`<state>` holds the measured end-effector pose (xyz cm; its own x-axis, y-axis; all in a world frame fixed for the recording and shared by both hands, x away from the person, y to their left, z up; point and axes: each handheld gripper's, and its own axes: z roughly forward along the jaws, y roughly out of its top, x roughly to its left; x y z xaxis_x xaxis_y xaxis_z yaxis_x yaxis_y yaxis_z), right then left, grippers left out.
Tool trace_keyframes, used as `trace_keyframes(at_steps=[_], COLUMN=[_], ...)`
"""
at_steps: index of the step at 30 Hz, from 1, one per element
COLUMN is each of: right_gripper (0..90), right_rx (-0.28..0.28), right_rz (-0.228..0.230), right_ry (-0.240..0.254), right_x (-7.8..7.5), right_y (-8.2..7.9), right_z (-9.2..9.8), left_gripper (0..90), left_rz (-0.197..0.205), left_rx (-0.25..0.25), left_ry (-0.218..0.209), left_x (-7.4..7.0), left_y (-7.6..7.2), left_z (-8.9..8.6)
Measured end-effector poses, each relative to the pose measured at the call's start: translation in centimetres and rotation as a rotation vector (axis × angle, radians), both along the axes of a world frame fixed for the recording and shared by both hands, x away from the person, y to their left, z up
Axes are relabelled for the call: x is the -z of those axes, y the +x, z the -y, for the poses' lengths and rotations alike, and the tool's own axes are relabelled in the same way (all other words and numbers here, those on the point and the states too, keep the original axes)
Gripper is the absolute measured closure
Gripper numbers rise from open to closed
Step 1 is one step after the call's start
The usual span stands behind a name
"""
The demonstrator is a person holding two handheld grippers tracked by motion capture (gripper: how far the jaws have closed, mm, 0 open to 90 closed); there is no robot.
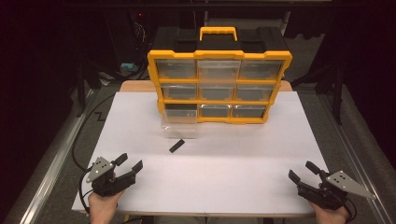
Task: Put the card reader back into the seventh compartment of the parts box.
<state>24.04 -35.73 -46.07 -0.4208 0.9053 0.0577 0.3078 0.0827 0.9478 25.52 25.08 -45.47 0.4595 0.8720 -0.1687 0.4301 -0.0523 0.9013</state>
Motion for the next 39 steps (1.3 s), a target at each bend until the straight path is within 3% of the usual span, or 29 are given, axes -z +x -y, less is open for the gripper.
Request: trace_keyframes(at_steps=[22,39], right_gripper=[24.9,24.8], right_rx=[-0.005,-0.011], right_rz=[0.002,-0.001], right_ry=[0.001,0.007], right_x=[0.0,0.0], right_y=[0.0,0.0], right_z=[0.0,-0.1], left_gripper=[32.0,32.4], left_rz=[-0.001,-0.002], left_rx=[0.064,0.08], left_ry=[0.022,0.02], left_x=[-0.6,-0.9], left_y=[1.9,3.0], left_z=[2.5,3.6])
